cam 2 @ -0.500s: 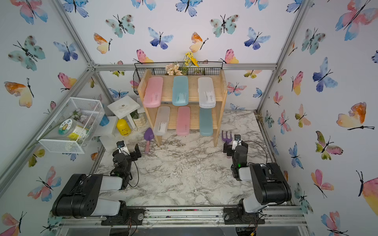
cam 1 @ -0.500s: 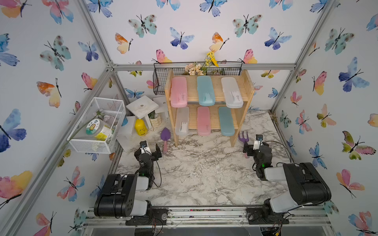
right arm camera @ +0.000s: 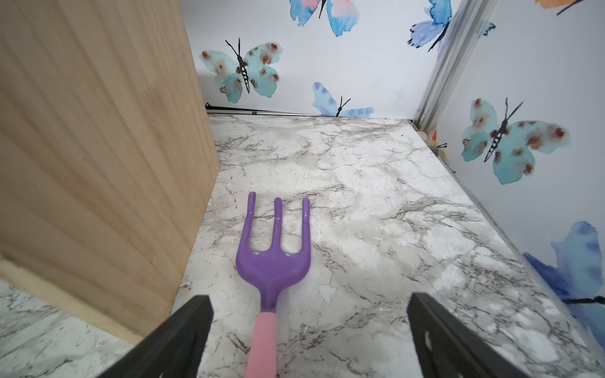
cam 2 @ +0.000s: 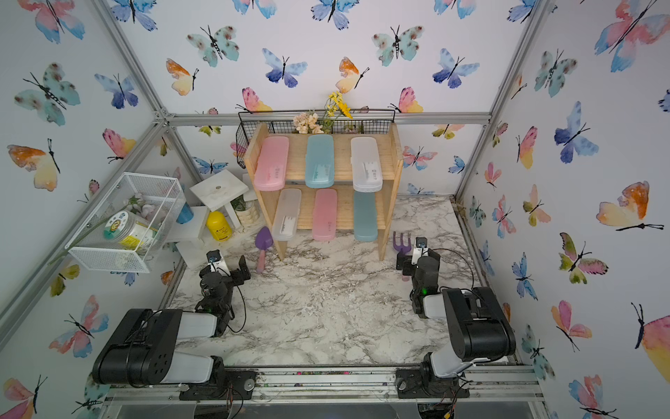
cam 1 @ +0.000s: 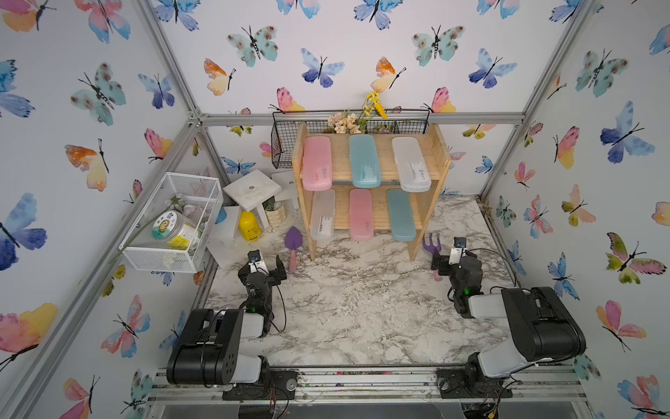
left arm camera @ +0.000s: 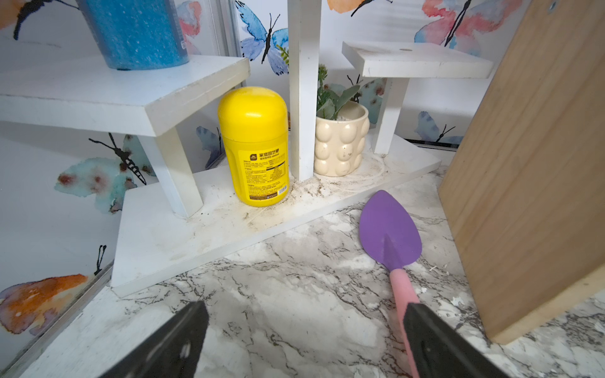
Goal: Remove the pencil cases from the shelf
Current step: Pick up the pencil case from the shelf.
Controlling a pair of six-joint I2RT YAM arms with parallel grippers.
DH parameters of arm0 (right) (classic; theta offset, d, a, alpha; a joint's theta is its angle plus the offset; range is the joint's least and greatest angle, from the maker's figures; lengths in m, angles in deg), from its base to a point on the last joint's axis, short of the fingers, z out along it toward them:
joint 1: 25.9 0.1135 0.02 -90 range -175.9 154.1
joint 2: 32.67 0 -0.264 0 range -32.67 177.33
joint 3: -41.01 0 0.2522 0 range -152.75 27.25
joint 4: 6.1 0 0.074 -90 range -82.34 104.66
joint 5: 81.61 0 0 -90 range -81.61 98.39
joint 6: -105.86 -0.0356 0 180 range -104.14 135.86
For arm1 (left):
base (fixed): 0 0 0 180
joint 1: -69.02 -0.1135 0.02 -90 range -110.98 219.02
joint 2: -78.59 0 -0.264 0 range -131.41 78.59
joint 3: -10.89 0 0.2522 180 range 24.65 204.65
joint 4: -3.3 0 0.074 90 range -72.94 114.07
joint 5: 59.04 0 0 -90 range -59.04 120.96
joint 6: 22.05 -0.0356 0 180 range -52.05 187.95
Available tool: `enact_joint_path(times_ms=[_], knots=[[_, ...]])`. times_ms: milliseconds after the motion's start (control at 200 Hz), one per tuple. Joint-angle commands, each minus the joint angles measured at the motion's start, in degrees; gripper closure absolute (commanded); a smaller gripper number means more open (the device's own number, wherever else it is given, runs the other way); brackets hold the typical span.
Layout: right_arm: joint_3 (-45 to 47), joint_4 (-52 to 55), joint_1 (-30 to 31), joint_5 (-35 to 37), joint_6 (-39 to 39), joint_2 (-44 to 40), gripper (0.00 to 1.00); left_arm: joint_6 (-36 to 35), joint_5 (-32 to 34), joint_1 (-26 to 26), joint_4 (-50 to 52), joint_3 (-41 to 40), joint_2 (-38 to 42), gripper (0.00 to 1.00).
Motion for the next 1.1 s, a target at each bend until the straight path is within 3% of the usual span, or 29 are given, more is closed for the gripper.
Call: enact_joint_path(times_ms=[0, 270, 355, 466, 541, 671, 736, 886, 1031, 1096], knots=[[-1.00, 1.28, -0.41, -1.66, -0.62, 0.68, 0.01, -0.39, -0.25, 0.32, -0.26, 0.33, 0.20, 0.01], [-0.77, 1.03, -0.50, -1.70, -0.69, 0.47, 0.01, -0.47, -0.22, 0.29, -0.40, 0.30, 0.20, 0.01], [-3.23, 3.91, -0.44, 4.05, -2.86, -0.24, 0.01, -0.17, 1.51, 0.28, -1.20, 0.20, 1.62, 0.01], [-8.47, 15.00, -0.56, 3.48, -2.30, -1.75, 0.01, 0.51, 3.13, 0.34, 12.83, 4.96, 7.27, 0.01], [-8.70, 15.90, -0.50, 5.84, -3.20, -3.59, 0.01, 0.66, 0.60, 0.38, 20.59, 7.70, 11.16, 0.01], [-12.05, 24.21, -0.48, 7.05, -7.00, -10.63, 0.01, 10.50, -7.67, 0.49, 35.54, 13.69, 19.31, 0.01], [-17.13, 34.09, -0.46, 9.05, -9.63, -12.31, 0.01, 14.70, -12.58, 0.56, 38.54, 14.84, 23.10, 0.01], [-22.14, 43.98, -0.31, 8.33, -10.99, -15.57, 0.01, 19.29, -20.41, 2.58, 41.13, 16.38, 30.29, 0.01], [-24.66, 51.54, 0.02, 5.18, -13.58, -19.04, 0.01, 21.83, -18.75, 9.32, 48.91, 22.16, 30.26, 0.01], [-25.11, 53.45, 0.69, 3.96, -14.07, -20.41, 0.01, 26.17, -22.16, 10.03, 50.35, 24.11, 28.14, 0.01]])
